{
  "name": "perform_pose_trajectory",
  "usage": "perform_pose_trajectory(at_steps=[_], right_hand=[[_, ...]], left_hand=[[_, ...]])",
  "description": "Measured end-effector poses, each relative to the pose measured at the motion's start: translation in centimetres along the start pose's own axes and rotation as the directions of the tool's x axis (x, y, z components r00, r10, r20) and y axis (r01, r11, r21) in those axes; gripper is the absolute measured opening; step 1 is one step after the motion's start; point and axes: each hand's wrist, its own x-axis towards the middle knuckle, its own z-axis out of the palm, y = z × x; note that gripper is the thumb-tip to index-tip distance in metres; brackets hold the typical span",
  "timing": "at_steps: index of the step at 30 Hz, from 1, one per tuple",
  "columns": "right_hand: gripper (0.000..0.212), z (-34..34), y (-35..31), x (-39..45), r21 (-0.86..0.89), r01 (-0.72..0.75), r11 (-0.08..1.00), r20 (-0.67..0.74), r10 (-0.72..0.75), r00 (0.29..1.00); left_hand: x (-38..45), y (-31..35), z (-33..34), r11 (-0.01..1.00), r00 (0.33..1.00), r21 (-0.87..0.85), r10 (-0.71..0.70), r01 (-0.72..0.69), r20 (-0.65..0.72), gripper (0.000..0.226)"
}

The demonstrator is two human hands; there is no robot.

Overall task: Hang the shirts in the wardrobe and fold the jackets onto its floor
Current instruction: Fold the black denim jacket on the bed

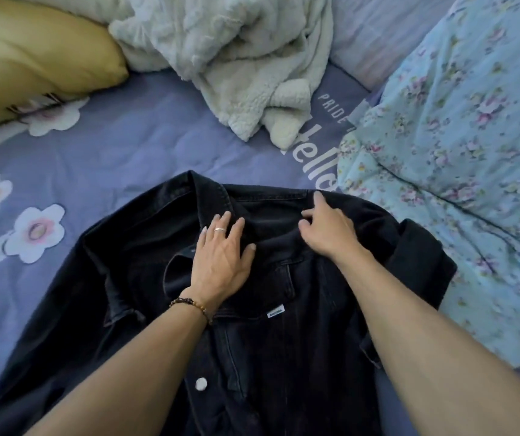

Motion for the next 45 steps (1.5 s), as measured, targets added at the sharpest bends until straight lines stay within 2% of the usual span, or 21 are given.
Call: perform_pose_trajectory(at_steps=[1, 3, 6, 9, 12, 14, 17, 19, 20, 22, 24, 25, 27, 29, 31, 34, 36, 38, 40, 42, 45], right_hand=[[0.065, 0.2, -0.6, 0.8, 0.051, -0.133, 0.990, 0.013, 0.132, 0.991], [0.068, 0.7, -2.9, 1.2, -0.110, -0.202, 0.973, 0.059, 0.209, 0.976], [0.052, 3.9, -8.3, -1.5, -0.315, -0.063, 0.947, -0.063, 0.045, 0.997], [0.026, 9.4, -13.1, -6.5, 0.044, 0.154, 0.987, -0.208, -0.141, 0.968], [0.039, 15.1, -17.9, -9.7, 0.241, 0.158, 0.958, 0.006, -0.164, 0.986], [0.064, 18.4, -20.0, -10.4, 0.196, 0.071, 0.978, 0.141, -0.100, 0.985], [0.039, 20.5, -21.3, -9.2, 0.232, 0.043, 0.972, 0.184, -0.087, 0.979], [0.020, 19.3, -21.3, -7.2, 0.520, -0.103, 0.848, 0.182, 0.008, 0.983], [0.017, 18.0, -20.9, -6.0, 0.697, -0.193, 0.691, 0.163, 0.110, 0.981], [0.016, 16.0, -19.9, -4.1, 0.797, -0.218, 0.563, 0.068, 0.275, 0.959], [0.012, 14.7, -19.1, -3.9, 0.613, -0.203, 0.763, -0.068, 0.308, 0.949], [0.012, 14.8, -19.1, -4.0, 0.438, -0.184, 0.880, -0.147, 0.272, 0.951], [0.024, 15.5, -20.0, -5.5, 0.077, -0.118, 0.990, -0.264, 0.134, 0.955], [0.044, 17.1, -21.5, -7.3, -0.207, 0.061, 0.976, -0.384, -0.139, 0.913], [0.054, 19.1, -23.4, -8.9, -0.365, 0.326, 0.872, -0.353, -0.454, 0.818], [0.067, 21.8, -26.8, -11.2, -0.281, 0.622, 0.731, 0.005, -0.647, 0.762], [0.071, 23.3, -29.2, -12.0, -0.330, 0.670, 0.665, 0.186, -0.650, 0.737], [0.062, 24.2, -30.5, -11.3, -0.416, 0.643, 0.642, 0.242, -0.604, 0.759], [0.035, 24.3, -31.7, -9.7, -0.405, 0.589, 0.699, 0.192, -0.565, 0.803], [0.017, 24.1, -33.0, -7.9, -0.309, 0.500, 0.809, 0.038, -0.515, 0.857], [0.020, 23.9, -34.4, -6.4, -0.191, 0.361, 0.913, -0.151, -0.391, 0.908]], left_hand=[[-0.4, -1.2, -0.4, 0.999, 1.000, -0.046, -0.020, 0.021, 0.011, 0.058], [-1.9, -3.2, -1.3, 0.998, 0.999, -0.053, 0.021, -0.020, 0.031, 0.052], [-5.5, -6.2, -2.7, 0.988, 0.993, -0.153, -0.040, 0.022, -0.115, 0.041], [-9.0, -10.5, -3.6, 0.975, 0.931, -0.115, -0.214, 0.188, -0.296, 0.039], [-12.6, -15.7, -4.0, 0.896, 0.839, -0.016, -0.421, 0.443, -0.344, 0.062], [-14.9, -19.0, -4.1, 0.804, 0.780, -0.030, -0.585, 0.594, -0.221, 0.074], [-17.0, -22.6, -3.6, 0.726, 0.734, -0.129, -0.679, 0.676, 0.021, 0.056], [-17.2, -24.5, -3.6, 0.726, 0.745, -0.200, -0.667, 0.658, 0.028, 0.030], [-16.8, -25.4, -3.8, 0.727, 0.747, -0.209, -0.665, 0.654, 0.022, 0.025], [-16.1, -27.2, -4.1, 0.724, 0.749, -0.230, -0.662, 0.650, 0.033, 0.024], [-16.0, -27.9, -4.0, 0.732, 0.765, -0.269, -0.643, 0.627, 0.033, 0.026], [-16.3, -28.1, -3.8, 0.722, 0.766, -0.318, -0.643, 0.614, 0.019, 0.027], [-17.8, -27.9, -3.5, 0.675, 0.742, -0.412, -0.671, 0.611, 0.002, 0.035], [-19.8, -27.5, -3.4, 0.628, 0.698, -0.459, -0.715, 0.628, -0.023, 0.048], [-22.3, -27.4, -3.0, 0.591, 0.645, -0.448, -0.763, 0.671, -0.041, 0.051], [-25.9, -27.6, -1.8, 0.504, 0.597, -0.504, -0.802, 0.702, 0.030, 0.034], [-26.6, -28.6, -2.2, 0.474, 0.601, -0.566, -0.798, 0.675, 0.048, 0.041], [-25.3, -30.6, -4.0, 0.578, 0.640, -0.487, -0.767, 0.655, -0.049, 0.046], [-23.0, -33.4, -7.2, 0.664, 0.647, -0.415, -0.735, 0.623, -0.204, 0.049], [-21.0, -36.7, -10.5, 0.671, 0.609, -0.433, -0.736, 0.602, -0.295, 0.044], [-20.3, -40.4, -10.9, 0.528, 0.560, -0.581, -0.816, 0.619, -0.144, 0.041]])
